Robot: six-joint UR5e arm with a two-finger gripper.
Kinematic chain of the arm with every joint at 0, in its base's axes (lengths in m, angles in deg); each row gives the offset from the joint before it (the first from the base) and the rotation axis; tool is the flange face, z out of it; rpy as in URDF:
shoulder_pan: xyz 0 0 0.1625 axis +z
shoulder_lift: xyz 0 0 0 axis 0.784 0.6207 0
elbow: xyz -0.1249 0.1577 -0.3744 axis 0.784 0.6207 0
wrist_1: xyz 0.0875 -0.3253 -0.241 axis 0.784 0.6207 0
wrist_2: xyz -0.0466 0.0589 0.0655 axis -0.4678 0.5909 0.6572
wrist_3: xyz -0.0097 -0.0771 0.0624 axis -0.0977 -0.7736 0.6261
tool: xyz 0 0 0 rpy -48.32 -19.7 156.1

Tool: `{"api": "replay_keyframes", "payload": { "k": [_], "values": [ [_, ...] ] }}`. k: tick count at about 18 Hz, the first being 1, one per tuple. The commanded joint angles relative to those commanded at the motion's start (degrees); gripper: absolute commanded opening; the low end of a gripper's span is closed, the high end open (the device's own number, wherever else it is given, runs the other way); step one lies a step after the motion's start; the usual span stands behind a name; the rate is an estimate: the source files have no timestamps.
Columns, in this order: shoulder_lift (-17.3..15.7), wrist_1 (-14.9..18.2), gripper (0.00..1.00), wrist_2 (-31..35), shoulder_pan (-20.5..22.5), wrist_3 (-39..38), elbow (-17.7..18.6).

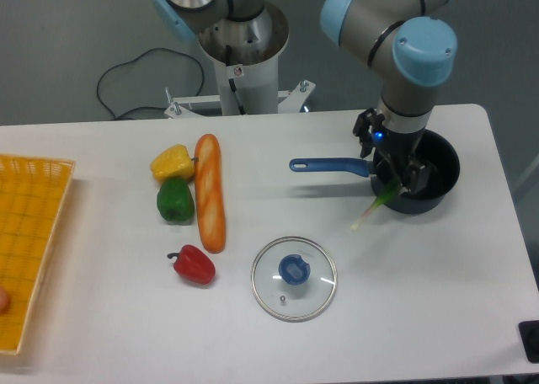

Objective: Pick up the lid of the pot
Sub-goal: 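Lift the gripper up out of the black saucepan, then move the gripper over the glass lid's blue knob and lower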

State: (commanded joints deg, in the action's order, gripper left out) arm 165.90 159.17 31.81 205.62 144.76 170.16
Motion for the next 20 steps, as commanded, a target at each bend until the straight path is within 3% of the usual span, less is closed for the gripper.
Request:
{"api": "replay_keyframes", "payload": {
  "k": [4,11,15,20],
  "values": [
    [-1.14,-0.53,1.00,-0.35,-2.72,-13.09,-0.09],
    [-0.09,-0.62,1.00,-0.26,-7.73,-24.17,-0.18],
    [2.46,-1.67,1.00,-0.26,-10.11,-24.72,-0.18],
    [5.70,-6.58,1.00,-0.35,-11.78,-24.28,-0.44]
  ]
}}
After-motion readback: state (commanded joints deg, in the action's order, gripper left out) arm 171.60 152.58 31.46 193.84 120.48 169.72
